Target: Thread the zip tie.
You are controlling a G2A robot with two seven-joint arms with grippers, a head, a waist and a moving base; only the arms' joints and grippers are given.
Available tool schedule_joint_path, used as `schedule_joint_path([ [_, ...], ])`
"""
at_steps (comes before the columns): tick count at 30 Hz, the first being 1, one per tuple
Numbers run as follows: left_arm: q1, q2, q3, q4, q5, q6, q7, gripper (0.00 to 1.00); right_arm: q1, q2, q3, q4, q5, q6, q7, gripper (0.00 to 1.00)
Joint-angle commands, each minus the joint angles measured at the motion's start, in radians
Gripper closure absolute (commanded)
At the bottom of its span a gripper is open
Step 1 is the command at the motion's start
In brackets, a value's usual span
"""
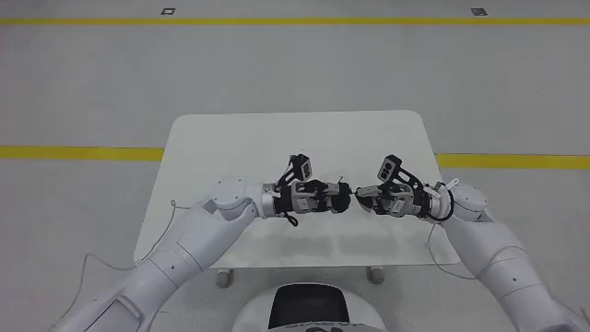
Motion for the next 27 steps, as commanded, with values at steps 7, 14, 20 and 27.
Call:
schedule_joint_path([
  [7, -0.005, -0.005, 0.005, 0.008, 0.002, 0.007, -0.004, 0.87, 0.001, 0.003, -0.009, -0.009, -0.004, -0.002, 0.0, 1.0],
  [14, -0.01, -0.008, 0.008, 0.018, 0.004, 0.01, -0.008, 0.88, 0.003, 0.007, -0.015, -0.013, -0.009, -0.006, 0.0, 1.0],
  [20, -0.01, -0.009, 0.002, 0.025, 0.0, 0.005, -0.012, 0.88, 0.006, 0.012, -0.013, 0.0, -0.018, -0.002, 0.0, 1.0],
  [27, -0.007, -0.01, 0.002, 0.026, 0.004, 0.004, -0.015, 0.86, 0.01, 0.014, -0.014, 0.008, -0.025, -0.002, 0.0, 1.0],
])
